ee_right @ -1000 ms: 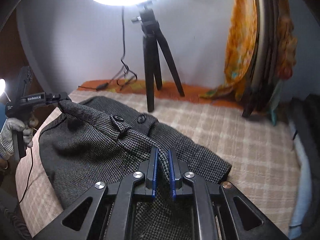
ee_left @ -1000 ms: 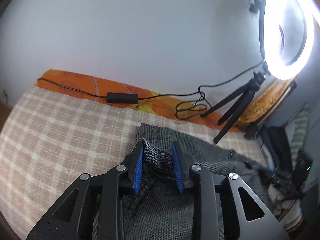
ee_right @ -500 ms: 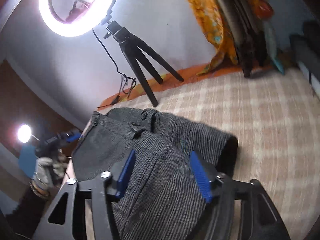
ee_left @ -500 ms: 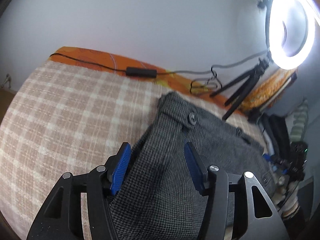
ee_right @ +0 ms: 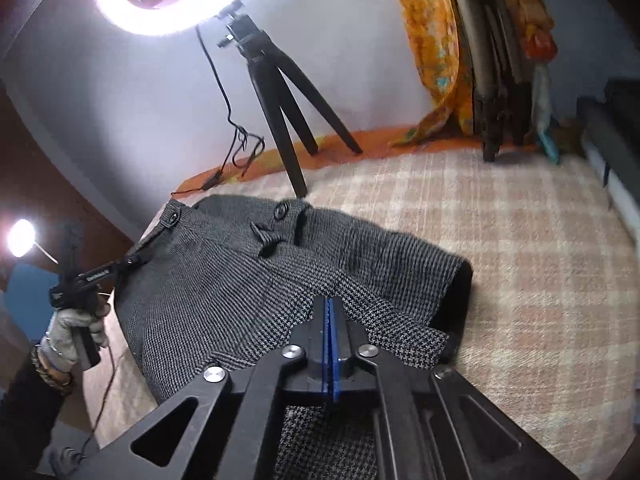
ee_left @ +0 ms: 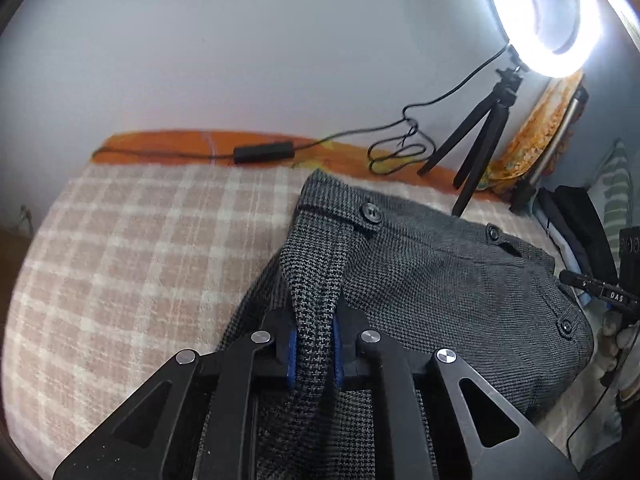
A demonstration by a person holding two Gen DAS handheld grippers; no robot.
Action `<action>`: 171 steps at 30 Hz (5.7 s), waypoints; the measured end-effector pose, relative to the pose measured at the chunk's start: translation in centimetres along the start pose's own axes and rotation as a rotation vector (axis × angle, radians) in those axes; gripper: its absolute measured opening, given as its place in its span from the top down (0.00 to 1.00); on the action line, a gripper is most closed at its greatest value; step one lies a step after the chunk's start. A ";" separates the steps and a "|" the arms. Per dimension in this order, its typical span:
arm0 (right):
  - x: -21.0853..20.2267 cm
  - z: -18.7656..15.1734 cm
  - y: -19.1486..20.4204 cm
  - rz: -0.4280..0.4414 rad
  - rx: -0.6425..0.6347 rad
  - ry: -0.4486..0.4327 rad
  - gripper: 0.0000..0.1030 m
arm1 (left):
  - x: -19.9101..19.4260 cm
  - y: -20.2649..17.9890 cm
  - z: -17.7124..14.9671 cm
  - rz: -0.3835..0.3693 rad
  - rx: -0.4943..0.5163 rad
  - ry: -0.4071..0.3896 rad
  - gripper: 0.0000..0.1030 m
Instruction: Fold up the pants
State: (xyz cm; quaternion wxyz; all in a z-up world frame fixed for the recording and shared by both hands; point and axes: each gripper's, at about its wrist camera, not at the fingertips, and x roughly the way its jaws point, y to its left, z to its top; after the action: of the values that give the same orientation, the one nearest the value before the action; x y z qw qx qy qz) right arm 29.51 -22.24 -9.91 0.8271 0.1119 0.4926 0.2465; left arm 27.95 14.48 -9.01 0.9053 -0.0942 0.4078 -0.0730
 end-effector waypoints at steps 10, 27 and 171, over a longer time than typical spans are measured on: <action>-3.7 2.8 0.7 0.002 -0.123 -0.110 0.82 | -0.2 -0.5 1.4 -0.004 0.058 -0.022 0.90; 4.2 1.6 -0.7 0.091 -0.213 0.149 0.63 | 1.9 0.8 -0.1 -0.010 0.002 0.040 0.90; 10.4 -10.3 28.3 0.075 -0.468 0.240 0.92 | -1.1 8.0 -8.5 0.036 -0.225 -0.008 0.93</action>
State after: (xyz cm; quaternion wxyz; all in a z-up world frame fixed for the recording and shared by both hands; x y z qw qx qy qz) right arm 16.23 6.71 -10.72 0.7563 -0.0942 0.5124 0.3956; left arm 21.27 21.53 -15.59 0.8918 -0.1881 0.4113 -0.0104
